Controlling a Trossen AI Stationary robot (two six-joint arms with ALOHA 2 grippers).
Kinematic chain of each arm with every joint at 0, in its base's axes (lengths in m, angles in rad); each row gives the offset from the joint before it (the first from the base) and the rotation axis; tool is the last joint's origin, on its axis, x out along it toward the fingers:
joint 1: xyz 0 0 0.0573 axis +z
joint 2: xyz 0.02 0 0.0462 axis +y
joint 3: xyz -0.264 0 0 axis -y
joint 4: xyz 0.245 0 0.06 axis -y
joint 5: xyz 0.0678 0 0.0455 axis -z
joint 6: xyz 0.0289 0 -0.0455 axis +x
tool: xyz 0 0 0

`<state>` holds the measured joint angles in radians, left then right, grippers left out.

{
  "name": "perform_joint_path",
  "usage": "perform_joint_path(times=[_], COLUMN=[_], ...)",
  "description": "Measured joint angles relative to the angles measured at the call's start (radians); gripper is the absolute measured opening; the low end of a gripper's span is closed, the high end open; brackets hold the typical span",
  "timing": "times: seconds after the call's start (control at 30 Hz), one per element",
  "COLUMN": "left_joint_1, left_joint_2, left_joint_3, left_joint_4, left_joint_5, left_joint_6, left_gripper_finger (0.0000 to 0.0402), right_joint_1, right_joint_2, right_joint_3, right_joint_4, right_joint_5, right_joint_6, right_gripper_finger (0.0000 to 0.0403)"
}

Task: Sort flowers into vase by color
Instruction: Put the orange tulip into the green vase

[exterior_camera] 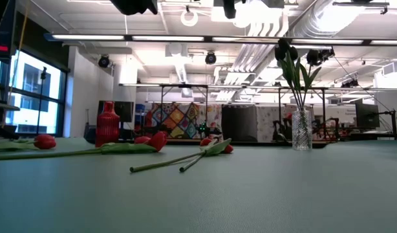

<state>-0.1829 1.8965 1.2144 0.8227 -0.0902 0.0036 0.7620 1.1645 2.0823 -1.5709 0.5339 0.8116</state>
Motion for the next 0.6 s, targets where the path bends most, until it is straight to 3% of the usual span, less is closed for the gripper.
perform_joint_path(times=[0.33,0.6], left_joint_1=[0.0,0.0], left_joint_2=[0.0,0.0], left_joint_3=[0.0,0.0], left_joint_4=[-0.018,-0.015], left_joint_5=[0.0,0.0], left_joint_6=[0.0,0.0], left_gripper_finger=[0.0122,0.0122], right_joint_1=[0.019,0.097], right_joint_2=[0.074,0.143], right_joint_3=[-0.128,-0.022], right_joint_4=[0.007,0.019], right_joint_5=[-0.035,-0.001], right_joint_6=[0.114,0.111], right_gripper_finger=[0.0,0.0])
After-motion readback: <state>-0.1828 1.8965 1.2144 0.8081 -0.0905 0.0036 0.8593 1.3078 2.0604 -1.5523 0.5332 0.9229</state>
